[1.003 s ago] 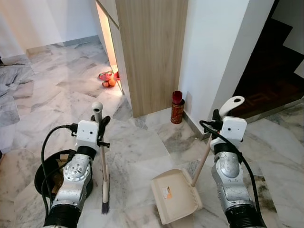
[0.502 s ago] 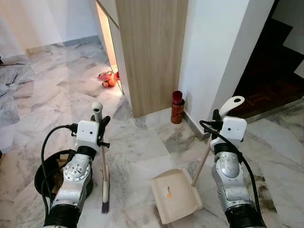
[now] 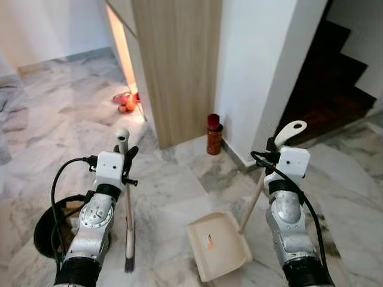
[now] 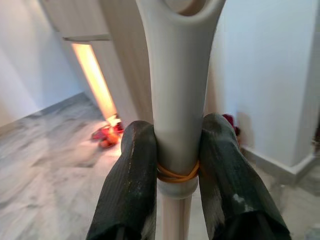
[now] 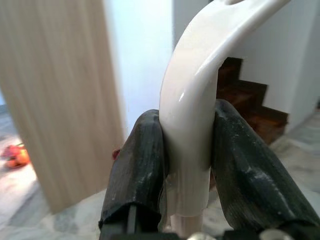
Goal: Sweep floor
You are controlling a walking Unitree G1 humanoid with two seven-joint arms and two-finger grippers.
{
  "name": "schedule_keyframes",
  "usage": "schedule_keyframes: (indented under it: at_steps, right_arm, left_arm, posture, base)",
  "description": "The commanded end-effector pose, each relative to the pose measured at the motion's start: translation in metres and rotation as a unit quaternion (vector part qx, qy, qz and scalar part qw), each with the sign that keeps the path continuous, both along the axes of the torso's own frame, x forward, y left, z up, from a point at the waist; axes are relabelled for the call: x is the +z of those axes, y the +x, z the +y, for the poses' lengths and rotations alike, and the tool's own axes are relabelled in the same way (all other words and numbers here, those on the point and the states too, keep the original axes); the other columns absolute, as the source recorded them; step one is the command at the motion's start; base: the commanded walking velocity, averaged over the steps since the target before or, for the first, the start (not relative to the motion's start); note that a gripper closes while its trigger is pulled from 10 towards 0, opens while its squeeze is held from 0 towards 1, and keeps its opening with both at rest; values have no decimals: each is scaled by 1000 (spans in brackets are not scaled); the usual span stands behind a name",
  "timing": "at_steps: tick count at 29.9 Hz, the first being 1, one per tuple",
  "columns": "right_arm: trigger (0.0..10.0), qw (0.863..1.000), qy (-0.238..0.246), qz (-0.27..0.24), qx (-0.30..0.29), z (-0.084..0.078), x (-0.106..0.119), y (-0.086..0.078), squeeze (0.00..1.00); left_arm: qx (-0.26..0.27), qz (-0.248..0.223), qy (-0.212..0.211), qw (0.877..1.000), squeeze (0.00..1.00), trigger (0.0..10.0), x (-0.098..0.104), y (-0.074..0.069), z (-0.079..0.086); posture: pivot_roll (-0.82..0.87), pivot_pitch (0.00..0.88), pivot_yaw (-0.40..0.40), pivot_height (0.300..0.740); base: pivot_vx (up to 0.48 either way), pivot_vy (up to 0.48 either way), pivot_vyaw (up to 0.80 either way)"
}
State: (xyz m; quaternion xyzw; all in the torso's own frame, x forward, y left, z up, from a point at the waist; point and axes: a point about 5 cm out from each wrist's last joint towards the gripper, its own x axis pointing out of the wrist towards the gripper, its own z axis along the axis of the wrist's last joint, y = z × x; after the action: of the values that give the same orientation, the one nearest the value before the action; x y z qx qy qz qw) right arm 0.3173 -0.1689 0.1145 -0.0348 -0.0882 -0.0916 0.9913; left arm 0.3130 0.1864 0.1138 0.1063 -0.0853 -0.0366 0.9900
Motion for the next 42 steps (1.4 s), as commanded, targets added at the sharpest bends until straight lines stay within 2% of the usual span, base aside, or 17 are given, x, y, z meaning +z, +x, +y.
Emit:
schedule_keyframes:
  at_steps: [1,31,42]
  right_arm:
    - [10000,1000,3,-23,5,3,11,4,0]
    - [10000,1000,6,-25,4,5,13,5,0]
    - [10000,1000,9,-23,13,9,13,7,0]
  left_arm:
    - [0,-19,12,1000,0,10000,9,3,2]
    - [-5,-19,16,1000,0,10000,10,5,1]
    - [1,-25,17,1000,0,10000,12,4,3]
  posture:
    - [-74,5,61,740]
    - [-53,22,72,740]
    - [-27,21,53,740]
  base:
    - [0,0,-800]
    - [0,0,-790]
    - [0,0,-788]
